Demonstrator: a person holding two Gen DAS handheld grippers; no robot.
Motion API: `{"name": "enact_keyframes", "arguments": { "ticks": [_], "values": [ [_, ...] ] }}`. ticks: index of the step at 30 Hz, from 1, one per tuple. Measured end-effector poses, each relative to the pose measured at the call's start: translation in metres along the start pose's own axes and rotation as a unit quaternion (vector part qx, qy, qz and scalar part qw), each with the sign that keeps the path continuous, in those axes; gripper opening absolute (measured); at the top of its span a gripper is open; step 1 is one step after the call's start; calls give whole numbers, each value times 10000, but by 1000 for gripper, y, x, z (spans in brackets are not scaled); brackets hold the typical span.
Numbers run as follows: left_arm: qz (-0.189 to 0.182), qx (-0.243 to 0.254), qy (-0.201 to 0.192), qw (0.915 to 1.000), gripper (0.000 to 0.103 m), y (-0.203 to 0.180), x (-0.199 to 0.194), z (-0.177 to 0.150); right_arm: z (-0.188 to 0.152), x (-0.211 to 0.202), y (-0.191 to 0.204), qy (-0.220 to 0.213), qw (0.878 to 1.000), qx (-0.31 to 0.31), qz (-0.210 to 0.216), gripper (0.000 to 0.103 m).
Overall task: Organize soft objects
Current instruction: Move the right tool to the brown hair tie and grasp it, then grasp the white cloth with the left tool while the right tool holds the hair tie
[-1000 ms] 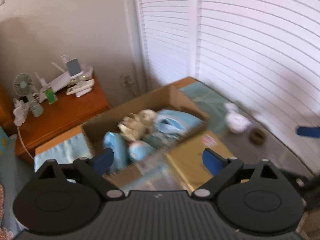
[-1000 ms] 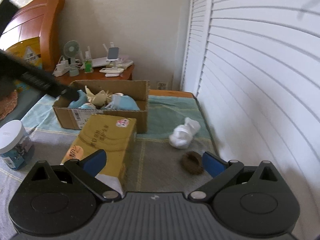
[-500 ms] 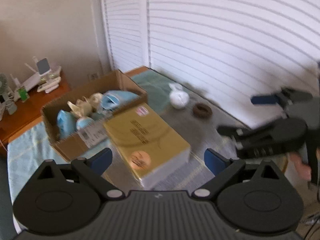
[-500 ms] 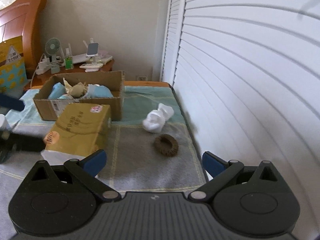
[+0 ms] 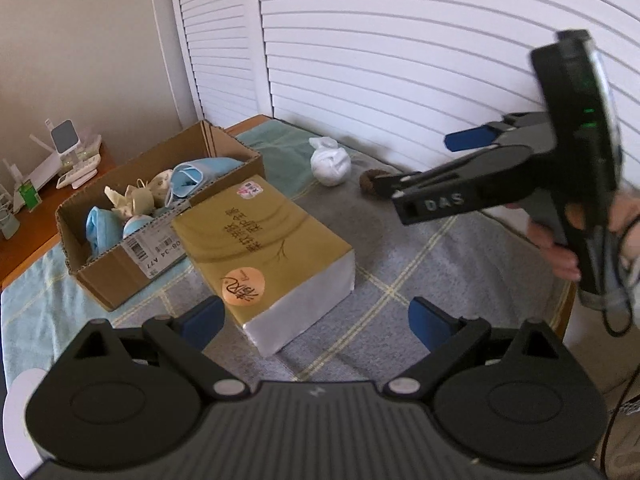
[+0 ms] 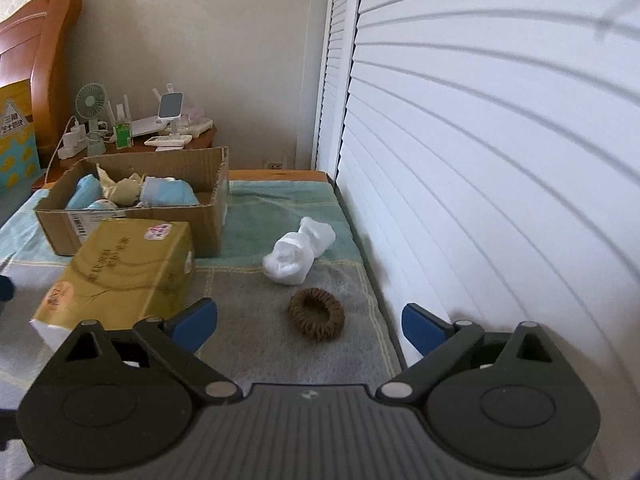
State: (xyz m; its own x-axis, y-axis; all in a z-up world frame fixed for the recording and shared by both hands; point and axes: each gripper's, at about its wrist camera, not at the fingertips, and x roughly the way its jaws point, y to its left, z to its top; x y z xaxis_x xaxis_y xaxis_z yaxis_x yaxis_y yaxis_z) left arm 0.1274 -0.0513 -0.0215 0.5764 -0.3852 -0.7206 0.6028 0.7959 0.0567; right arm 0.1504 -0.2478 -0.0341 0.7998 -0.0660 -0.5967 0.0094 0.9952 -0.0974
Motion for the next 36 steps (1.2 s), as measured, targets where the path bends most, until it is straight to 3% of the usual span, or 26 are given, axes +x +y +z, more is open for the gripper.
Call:
{"name": "enact_keyframes", "arguments": {
  "ticks": [4,15,23,36],
  "values": [
    [11,23,-18,10000,98,2,1,0,-1,20,-2,94,9999,6,-55,87],
    [-43,-77,52,9999,98,10,10,1,-7,60,-6,305,9994,-3,-161,72],
    [14,-27,65,10000,98,11,12,3,-13,68,-7,431,9990,-28,-133,47],
    [168,178,93,9997,98,11,16,27,-20,47,-12,508,9986,100,39,44]
  ]
}}
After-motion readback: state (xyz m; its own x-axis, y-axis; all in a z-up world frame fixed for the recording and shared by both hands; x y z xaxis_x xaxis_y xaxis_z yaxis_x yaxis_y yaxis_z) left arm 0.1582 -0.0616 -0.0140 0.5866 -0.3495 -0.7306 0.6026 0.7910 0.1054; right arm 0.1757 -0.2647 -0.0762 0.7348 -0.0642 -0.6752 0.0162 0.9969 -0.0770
